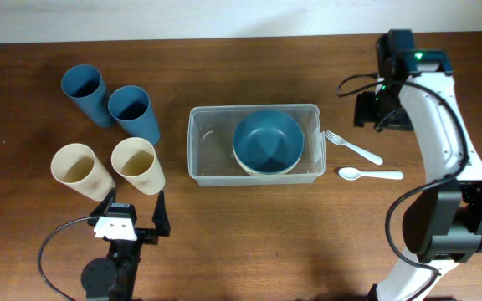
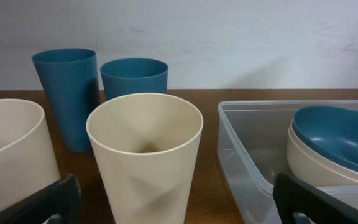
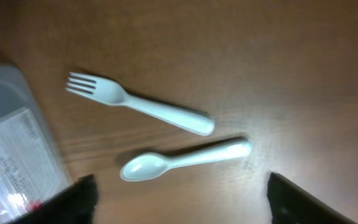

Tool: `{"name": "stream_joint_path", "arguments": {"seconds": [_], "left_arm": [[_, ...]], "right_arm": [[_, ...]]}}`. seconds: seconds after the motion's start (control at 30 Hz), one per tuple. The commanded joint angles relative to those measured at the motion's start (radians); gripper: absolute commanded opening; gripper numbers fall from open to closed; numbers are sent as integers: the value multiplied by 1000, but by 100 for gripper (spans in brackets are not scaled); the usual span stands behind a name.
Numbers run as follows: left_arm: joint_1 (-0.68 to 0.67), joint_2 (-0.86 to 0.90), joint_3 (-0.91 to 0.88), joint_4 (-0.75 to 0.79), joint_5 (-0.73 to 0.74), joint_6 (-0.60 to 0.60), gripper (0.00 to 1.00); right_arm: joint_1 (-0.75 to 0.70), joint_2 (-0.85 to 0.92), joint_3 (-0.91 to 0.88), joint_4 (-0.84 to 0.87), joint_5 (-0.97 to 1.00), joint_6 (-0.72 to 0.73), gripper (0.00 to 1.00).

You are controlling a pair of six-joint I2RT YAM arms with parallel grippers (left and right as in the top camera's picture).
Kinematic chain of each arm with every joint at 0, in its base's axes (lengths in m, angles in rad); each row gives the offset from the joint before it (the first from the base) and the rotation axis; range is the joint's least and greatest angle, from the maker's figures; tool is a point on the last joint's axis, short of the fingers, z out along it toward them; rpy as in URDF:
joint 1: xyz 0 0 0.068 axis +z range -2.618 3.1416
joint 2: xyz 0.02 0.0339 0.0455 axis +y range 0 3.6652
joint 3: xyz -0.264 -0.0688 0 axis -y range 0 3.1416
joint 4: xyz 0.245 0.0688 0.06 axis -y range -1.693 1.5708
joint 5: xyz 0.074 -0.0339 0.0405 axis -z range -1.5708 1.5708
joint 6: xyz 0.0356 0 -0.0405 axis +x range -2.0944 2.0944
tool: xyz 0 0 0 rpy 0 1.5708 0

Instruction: Pack container

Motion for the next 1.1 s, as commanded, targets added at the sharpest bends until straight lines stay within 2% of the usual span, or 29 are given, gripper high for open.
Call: {"name": "stream_joint_path", "arguments": {"seconds": [0.0,0.1,0.3,0.67,1.07], "left_arm": [[6,-8,-6,-1,11,19,100],[6,-8,-6,-1,11,19,100],[6,-8,-6,-1,11,19,100],[6,-8,-6,-1,11,19,100],[6,-8,-6,-1,11,19,100]], "right_arm": [[2,-3,-101,69,-6,-129,93],[2,-3,-176,127,-6,-240,100],[1,-3,-296,265,-6,-352,100],[1,-3,-364,412,-7,-540,94],[-1,-1,-367,431,-60,-597,93]]}}
